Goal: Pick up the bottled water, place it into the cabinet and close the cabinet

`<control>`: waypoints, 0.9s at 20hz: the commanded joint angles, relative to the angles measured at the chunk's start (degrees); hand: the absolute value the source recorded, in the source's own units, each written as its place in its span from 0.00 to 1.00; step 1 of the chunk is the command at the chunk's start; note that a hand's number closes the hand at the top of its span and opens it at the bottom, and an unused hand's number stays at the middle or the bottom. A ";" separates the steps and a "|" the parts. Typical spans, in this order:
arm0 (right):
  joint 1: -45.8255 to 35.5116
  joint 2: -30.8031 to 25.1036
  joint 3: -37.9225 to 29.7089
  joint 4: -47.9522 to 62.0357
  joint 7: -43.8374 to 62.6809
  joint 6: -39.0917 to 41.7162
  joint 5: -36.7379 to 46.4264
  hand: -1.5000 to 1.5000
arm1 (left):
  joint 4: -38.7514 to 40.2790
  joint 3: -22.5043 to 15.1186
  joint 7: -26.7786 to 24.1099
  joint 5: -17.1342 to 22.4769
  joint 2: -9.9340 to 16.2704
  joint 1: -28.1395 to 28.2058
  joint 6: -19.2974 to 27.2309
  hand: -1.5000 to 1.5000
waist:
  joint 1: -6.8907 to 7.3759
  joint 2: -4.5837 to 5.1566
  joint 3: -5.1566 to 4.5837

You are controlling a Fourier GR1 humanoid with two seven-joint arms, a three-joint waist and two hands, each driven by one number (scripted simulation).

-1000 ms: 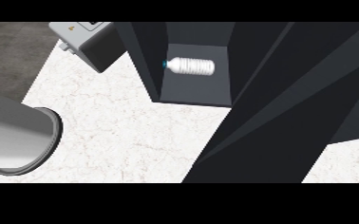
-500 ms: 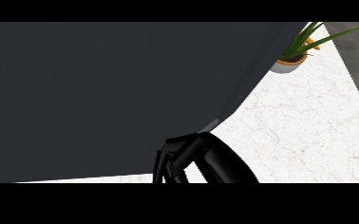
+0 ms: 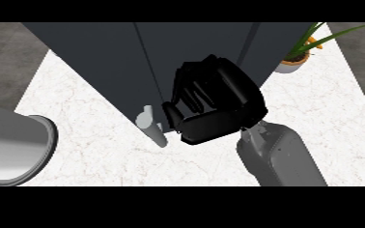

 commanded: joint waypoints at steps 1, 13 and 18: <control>-5.05 -2.40 -8.30 8.71 -1.74 6.61 -5.15 1.00 | 1.15 2.95 -0.06 0.97 -2.24 3.04 -5.35 0.00 | 0.09 -0.02 0.03; -16.57 -2.12 -11.81 27.82 -6.57 15.06 -3.61 1.00 | 4.88 8.04 5.17 6.26 -3.13 -0.66 -8.57 0.00 | -0.11 0.14 0.00; -19.52 -2.04 -13.45 30.77 -5.71 15.95 -4.71 1.00 | 4.04 10.16 6.69 9.15 -1.83 0.75 -10.34 0.00 | 0.65 0.19 0.00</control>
